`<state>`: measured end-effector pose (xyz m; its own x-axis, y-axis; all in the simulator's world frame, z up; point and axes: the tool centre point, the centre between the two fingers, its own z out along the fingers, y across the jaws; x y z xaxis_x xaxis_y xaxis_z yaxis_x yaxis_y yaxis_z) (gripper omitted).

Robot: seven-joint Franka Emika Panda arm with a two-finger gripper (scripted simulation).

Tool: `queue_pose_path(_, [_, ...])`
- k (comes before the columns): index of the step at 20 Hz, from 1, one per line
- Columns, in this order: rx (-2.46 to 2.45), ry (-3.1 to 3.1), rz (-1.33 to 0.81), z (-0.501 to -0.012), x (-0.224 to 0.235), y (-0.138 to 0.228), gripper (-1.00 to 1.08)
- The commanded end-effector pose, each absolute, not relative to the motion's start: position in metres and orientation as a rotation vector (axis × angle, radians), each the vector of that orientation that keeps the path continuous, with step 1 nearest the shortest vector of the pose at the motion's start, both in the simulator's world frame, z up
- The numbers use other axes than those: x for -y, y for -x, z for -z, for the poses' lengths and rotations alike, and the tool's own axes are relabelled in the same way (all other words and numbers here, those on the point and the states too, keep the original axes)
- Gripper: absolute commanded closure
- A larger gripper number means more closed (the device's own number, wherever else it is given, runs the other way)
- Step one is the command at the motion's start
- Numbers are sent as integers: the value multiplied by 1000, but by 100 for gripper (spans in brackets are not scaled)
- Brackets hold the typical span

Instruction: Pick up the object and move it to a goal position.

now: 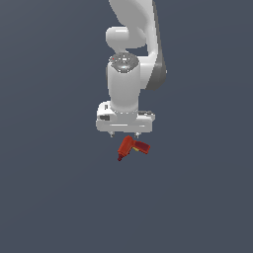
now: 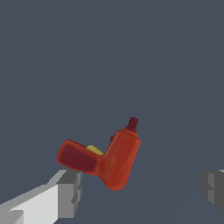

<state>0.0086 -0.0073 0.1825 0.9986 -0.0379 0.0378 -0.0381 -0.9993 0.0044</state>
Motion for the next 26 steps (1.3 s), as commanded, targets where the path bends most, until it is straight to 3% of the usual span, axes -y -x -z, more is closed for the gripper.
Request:
queue_pose_path(1, [60,-3135,-59,-183,7,-9,-100])
queue_pose_path(26, [286,-3128,-20,-167,1,-4,-100])
